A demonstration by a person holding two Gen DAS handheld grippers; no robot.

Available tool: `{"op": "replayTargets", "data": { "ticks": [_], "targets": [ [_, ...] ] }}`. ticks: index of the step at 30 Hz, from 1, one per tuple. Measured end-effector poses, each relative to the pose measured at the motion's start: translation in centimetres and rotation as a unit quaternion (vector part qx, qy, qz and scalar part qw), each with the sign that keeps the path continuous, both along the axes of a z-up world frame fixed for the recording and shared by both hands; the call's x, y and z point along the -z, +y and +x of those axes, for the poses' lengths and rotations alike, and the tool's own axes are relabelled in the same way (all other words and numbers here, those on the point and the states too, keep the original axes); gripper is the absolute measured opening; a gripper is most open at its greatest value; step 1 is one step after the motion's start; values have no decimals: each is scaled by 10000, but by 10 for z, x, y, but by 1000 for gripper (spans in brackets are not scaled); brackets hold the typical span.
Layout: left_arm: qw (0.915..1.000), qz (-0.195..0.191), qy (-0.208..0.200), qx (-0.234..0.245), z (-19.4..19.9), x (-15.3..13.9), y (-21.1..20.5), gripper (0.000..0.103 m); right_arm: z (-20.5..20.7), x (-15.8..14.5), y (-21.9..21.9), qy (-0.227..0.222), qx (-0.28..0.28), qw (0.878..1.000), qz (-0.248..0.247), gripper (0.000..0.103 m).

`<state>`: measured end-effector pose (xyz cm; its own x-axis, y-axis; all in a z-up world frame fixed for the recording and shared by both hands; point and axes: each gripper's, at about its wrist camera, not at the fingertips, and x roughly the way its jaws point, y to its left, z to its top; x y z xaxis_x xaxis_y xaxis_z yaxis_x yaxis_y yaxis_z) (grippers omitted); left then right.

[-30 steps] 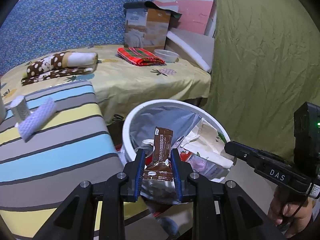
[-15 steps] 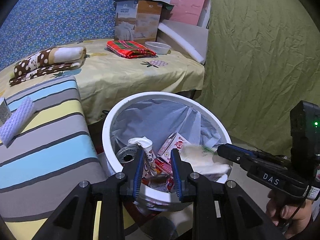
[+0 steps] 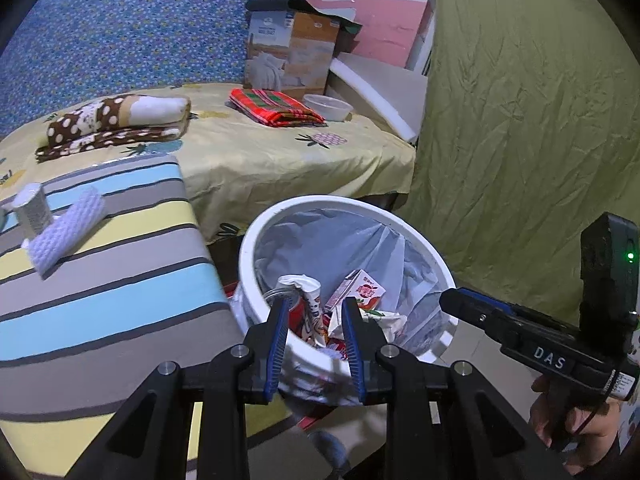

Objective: Collect trash
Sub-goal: 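Move both open tools back over the table toward the foam sleeve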

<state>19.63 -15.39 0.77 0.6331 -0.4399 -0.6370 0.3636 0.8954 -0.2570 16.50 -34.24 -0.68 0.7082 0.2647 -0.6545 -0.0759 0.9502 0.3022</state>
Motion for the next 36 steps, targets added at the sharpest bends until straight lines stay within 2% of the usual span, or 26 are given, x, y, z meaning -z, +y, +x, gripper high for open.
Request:
{"op": "replayTargets", "data": {
  "ticks": [13,36],
  "targets": [
    [9981,146,-265,-538,-49,-20,50,27,-22,-20,56,-361,-770,9962,-202,32],
    [9893,166,-379,-1401,-90,-26,133,27,-34,-25,126,-355,-1514,9873,-312,32]
  ]
}}
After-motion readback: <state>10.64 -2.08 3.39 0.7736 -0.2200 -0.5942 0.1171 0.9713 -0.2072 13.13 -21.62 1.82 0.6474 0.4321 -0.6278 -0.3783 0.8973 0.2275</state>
